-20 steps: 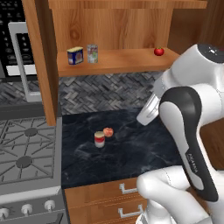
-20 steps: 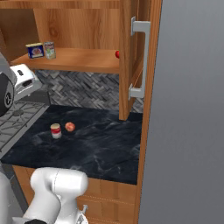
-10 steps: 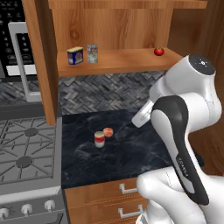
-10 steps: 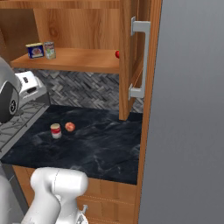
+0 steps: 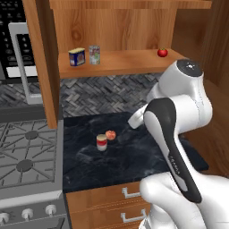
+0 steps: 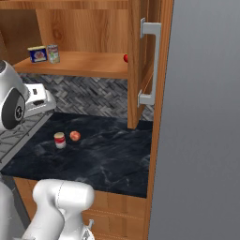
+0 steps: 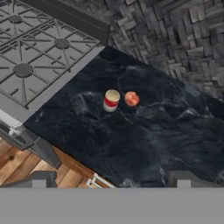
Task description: Pick the cans from the counter and place them in their designated side in the cabinet.
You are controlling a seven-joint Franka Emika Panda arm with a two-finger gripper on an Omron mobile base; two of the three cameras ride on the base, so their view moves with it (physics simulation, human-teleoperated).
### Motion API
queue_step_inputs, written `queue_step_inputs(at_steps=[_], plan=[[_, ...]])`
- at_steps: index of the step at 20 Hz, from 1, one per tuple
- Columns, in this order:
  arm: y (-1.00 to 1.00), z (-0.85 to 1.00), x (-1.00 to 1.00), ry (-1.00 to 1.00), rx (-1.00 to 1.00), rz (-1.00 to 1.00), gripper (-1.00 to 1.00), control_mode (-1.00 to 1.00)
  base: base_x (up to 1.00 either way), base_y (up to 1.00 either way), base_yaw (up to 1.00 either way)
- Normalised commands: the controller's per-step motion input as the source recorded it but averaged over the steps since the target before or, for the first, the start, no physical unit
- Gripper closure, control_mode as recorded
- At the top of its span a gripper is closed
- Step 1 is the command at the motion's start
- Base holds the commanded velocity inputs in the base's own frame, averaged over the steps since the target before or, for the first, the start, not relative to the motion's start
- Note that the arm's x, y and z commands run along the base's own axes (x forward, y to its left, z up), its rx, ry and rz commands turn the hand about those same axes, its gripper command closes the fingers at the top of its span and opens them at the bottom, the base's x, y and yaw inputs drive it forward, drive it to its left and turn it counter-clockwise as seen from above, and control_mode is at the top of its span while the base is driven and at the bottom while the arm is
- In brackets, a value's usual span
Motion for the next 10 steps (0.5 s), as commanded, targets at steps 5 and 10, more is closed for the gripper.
queue_step_inputs(at_steps=[5, 10], plan=[[0.02, -0.04, 0.13, 0.01, 0.05, -0.17, -1.00, -1.00, 0.00, 0.00, 0.00], [0.01, 0.00, 0.10, 0.00, 0.10, -0.12, -1.00, -1.00, 0.00, 0.00, 0.00]])
